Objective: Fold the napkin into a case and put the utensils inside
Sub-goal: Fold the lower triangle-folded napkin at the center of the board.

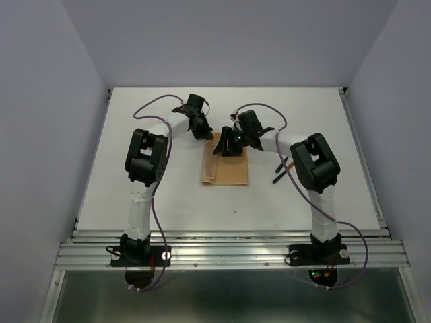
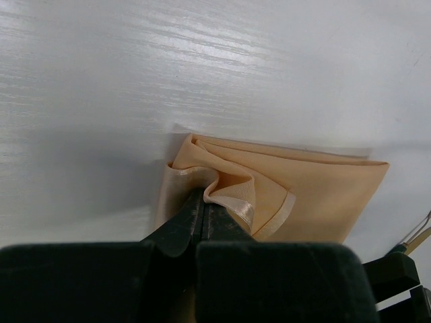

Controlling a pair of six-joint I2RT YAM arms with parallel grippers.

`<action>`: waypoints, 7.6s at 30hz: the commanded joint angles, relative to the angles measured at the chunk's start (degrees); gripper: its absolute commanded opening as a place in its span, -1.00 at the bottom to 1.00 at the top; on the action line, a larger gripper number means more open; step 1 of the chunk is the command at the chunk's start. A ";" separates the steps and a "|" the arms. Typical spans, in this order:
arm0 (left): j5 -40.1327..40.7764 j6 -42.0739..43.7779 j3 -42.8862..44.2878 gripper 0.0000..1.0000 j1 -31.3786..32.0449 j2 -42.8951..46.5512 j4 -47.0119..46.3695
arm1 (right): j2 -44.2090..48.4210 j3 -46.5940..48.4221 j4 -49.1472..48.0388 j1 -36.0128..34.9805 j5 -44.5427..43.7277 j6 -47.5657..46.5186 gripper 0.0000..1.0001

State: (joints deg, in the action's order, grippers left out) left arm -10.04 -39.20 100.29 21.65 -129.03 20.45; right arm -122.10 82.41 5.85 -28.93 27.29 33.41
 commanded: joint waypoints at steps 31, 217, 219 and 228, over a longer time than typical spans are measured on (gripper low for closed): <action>0.72 2.81 -7.03 -0.64 -0.12 7.38 -1.81 | -4.99 3.72 -8.13 -0.60 -1.19 6.67 -0.99; 0.20 9.05 -25.41 -1.00 -0.38 18.82 -9.90 | -3.14 8.29 3.73 1.51 -5.76 -12.75 -0.99; -0.06 9.32 -26.02 -1.00 -0.20 19.17 -9.90 | -3.75 8.73 3.65 2.03 -5.58 -12.84 -0.99; -0.41 9.76 -30.94 -1.00 1.20 25.49 -11.30 | -5.16 8.91 3.65 2.03 -4.09 -12.93 -0.99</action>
State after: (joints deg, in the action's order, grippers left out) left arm -10.44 -30.83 70.83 21.80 -109.34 9.67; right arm -126.17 89.17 9.47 -27.16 22.74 21.78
